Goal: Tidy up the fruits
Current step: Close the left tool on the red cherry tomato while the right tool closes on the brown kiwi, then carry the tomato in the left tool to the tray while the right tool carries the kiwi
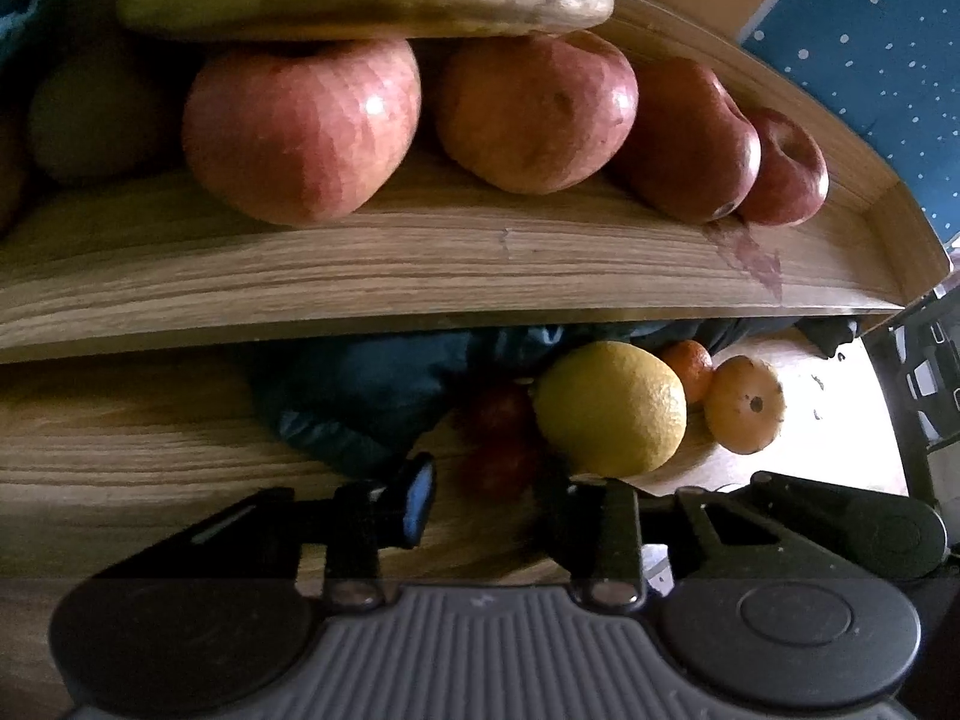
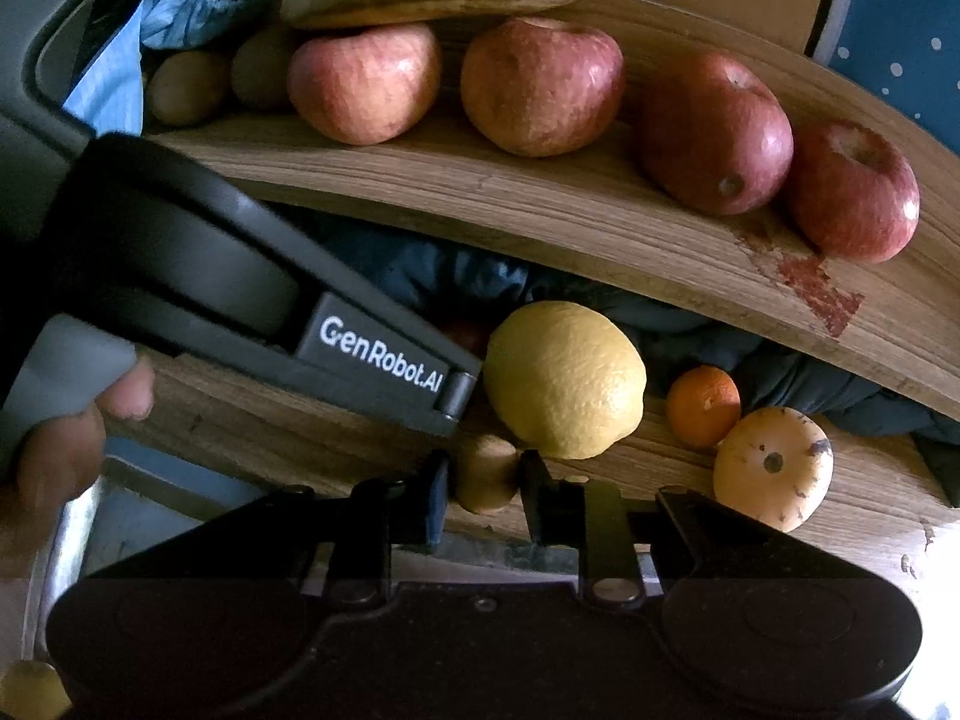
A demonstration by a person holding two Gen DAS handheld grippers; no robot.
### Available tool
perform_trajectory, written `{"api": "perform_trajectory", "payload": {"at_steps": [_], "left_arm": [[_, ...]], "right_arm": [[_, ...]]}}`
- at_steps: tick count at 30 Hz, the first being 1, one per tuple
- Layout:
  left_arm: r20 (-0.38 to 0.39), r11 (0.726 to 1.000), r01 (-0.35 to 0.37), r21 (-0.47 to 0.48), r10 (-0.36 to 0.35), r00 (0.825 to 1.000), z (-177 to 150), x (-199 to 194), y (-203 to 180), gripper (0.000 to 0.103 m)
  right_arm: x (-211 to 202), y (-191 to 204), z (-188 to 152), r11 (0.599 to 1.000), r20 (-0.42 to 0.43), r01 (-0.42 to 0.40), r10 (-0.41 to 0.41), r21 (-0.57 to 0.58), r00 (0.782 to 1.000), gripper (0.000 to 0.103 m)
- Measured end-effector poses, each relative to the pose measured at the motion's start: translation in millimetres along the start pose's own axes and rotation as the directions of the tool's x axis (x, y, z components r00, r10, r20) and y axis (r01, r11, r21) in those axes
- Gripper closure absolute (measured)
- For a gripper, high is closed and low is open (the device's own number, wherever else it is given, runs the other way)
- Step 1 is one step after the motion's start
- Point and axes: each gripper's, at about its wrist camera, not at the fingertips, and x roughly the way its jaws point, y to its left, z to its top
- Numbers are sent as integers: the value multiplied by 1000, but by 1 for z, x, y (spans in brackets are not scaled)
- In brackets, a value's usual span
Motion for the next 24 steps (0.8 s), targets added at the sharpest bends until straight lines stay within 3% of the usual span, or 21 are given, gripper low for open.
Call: {"api": "perform_trajectory", "payload": {"at_steps": [7,24], "left_arm": [[0,1000,16,21,-16,1000,-1,3,-7,76],[31,999,15,28,-16,999,-6,-9,-11,77]], "right_arm": [[0,1,-1,1000,-1,7,-7,-3,1000,77],[-13,1,-7,1000,19,14,-14,-6,1000,77]]}}
